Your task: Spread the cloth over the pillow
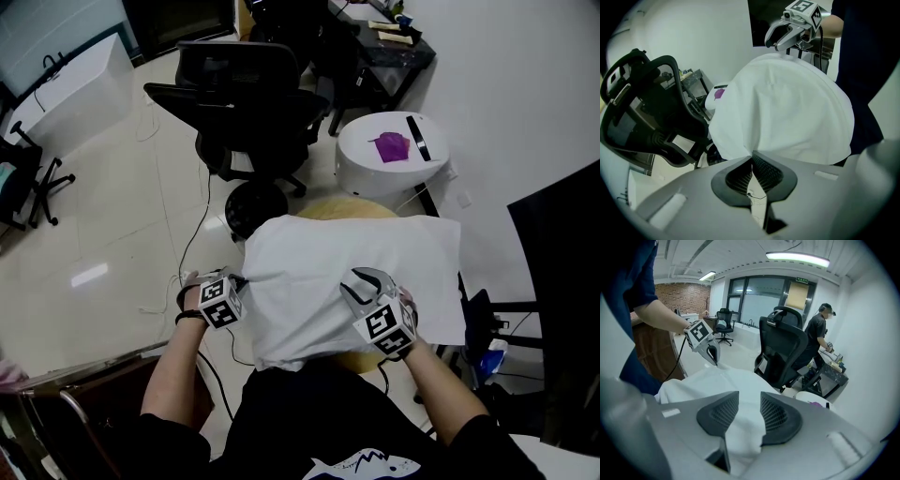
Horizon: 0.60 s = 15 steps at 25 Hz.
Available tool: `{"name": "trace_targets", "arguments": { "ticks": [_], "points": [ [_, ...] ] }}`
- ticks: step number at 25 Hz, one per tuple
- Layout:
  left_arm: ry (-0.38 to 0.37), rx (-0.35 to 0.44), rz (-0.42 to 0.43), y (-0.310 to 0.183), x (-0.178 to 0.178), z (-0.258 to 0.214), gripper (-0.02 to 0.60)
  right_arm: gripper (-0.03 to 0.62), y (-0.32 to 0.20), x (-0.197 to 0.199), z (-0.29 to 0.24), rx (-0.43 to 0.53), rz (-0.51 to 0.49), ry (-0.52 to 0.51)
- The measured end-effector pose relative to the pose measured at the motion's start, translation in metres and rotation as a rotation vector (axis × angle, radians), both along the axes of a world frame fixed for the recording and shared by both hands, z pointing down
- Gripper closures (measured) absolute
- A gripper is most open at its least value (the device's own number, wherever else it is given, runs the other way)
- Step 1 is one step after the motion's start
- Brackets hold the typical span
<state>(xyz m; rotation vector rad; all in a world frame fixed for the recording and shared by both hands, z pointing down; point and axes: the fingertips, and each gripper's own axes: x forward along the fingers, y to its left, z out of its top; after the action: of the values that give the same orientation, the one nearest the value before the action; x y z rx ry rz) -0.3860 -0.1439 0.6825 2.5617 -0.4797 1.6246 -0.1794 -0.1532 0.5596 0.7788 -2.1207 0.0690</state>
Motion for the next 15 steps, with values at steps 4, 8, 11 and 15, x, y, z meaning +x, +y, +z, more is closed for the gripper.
{"name": "trace_targets", "arguments": {
  "ticks": [4, 8, 11, 15],
  "points": [
    [-0.025, 0.07, -0.018, -0.014, -0.015, -0.021, 0.581, 0.439, -0.002, -0.001, 0.0, 0.001, 0.003, -0.001],
    [-0.047, 0.077, -0.019, -0.024, -0.025, -0.027, 0.581, 0.439, -0.002, -0.002, 0.0, -0.002, 0.006, -0.004],
    [-0.051, 0.034, -0.017, -0.02, -0.026, -0.016, 0.581, 0.439, -0.005, -0.003, 0.002, -0.003, 0.007, -0.006],
    [-0.04, -0.03, -0.013, -0.01, -0.017, 0.014, 0.581, 0.439, -0.005, -0.003, 0.011, -0.021, 0.007, 0.001]
  ]
}}
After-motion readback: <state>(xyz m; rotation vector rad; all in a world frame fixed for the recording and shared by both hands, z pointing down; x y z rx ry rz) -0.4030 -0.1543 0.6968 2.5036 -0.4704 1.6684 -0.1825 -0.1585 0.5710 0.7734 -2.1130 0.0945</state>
